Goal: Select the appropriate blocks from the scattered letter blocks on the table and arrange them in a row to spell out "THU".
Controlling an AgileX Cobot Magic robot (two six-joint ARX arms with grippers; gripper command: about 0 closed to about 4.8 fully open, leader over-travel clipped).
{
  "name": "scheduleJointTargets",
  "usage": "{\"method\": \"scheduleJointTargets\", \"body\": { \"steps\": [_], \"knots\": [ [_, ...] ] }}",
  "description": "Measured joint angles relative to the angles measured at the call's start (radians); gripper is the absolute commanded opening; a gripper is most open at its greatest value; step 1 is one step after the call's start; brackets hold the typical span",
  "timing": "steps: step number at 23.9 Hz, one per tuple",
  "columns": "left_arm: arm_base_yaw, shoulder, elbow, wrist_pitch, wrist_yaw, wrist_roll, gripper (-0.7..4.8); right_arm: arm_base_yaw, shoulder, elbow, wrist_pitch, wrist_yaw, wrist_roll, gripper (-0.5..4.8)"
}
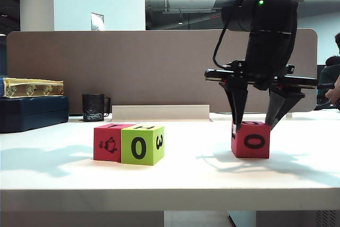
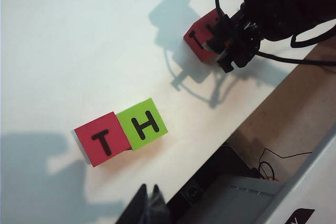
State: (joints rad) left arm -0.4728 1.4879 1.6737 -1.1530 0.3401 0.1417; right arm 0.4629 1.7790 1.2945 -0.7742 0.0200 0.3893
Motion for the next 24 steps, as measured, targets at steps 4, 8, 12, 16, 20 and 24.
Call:
{"method": "scheduleJointTargets", "body": {
  "steps": [4, 8, 12, 16, 20, 24],
  "knots": [
    [0.0, 0.0, 0.0, -0.004, 0.0, 0.0, -0.05, 0.0, 0.0, 0.001, 0.001, -0.096, 0.013, 2.19],
    [0.0, 0.0, 0.0, -0.005, 0.0, 0.0, -0.05, 0.034, 0.0, 0.001, 0.004, -0.145, 0.023, 2.19],
    [0.0, 0.0, 0.0, -0.014, 0.0, 0.0, -0.05, 0.072, 0.0, 0.001, 0.008, -0.154, 0.025, 2.19],
    [0.0, 0.0, 0.0, -0.016, 0.0, 0.0, -0.05, 0.106, 0.0, 0.0, 0.02, -0.154, 0.025, 2.19],
    [0.0, 0.0, 0.0, -0.019, 0.0, 0.0, -0.05, 0.141, 0.0, 0.0, 0.05, -0.154, 0.034, 2.19],
    [0.0, 0.0, 0.0, -0.019, 0.0, 0.0, -0.05, 0.179, 0.0, 0.0, 0.097, -0.155, 0.051, 2.19]
  ]
}}
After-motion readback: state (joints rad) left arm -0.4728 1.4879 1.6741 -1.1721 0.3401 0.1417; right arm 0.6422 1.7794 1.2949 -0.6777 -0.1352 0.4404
